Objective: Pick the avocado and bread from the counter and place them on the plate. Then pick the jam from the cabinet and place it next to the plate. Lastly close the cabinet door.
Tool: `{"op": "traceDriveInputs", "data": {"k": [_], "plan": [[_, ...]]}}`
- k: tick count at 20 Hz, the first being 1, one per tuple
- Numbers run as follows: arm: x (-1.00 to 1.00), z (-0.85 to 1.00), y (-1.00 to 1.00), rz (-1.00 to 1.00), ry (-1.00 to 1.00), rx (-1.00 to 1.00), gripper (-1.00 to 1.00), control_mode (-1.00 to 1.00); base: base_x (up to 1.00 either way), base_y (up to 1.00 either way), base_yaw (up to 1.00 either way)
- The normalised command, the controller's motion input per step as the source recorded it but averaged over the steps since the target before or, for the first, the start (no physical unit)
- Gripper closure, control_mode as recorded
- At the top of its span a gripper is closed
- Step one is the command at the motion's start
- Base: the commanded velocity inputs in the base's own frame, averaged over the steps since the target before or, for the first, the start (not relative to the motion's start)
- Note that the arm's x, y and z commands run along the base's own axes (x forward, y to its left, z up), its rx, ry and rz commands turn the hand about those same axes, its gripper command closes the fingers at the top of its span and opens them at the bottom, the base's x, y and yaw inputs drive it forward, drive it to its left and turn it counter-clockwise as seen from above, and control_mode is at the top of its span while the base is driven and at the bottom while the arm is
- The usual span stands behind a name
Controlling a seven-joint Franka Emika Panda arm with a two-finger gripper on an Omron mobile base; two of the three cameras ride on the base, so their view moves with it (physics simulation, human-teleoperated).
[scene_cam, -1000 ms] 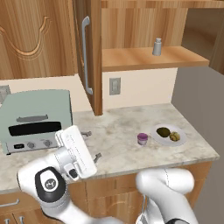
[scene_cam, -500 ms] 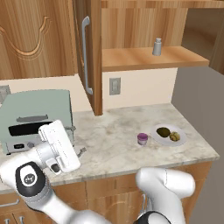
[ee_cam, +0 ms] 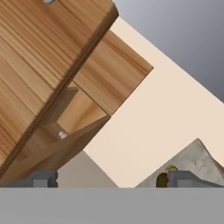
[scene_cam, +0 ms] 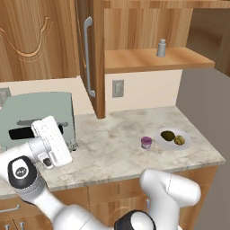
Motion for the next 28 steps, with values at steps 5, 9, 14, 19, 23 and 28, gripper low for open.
{"op": "traceDriveInputs", "data": {"k": [5,9,14,19,23,28], "plan": [[0.52,0.03,0.07,0.00,0.00,0.00,-1.00,-1.00,0.00,0.00,0.00],[0.51,0.03,0.13,0.00,0.00,0.00,-1.00,-1.00,0.00,0.00,0.00],[0.42,0.17,0.14,0.00,0.00,0.00,-1.00,-1.00,0.00,0.00,0.00],[0.44,0.16,0.13,0.00,-0.01,0.00,-1.00,-1.00,0.00,0.00,0.00],[0.34,0.25,0.06,0.00,-0.03,0.00,-1.00,-1.00,0.00,0.00,0.00],[0.07,0.40,0.00,0.00,-0.10,0.00,-1.00,-1.00,0.00,0.00,0.00]]}}
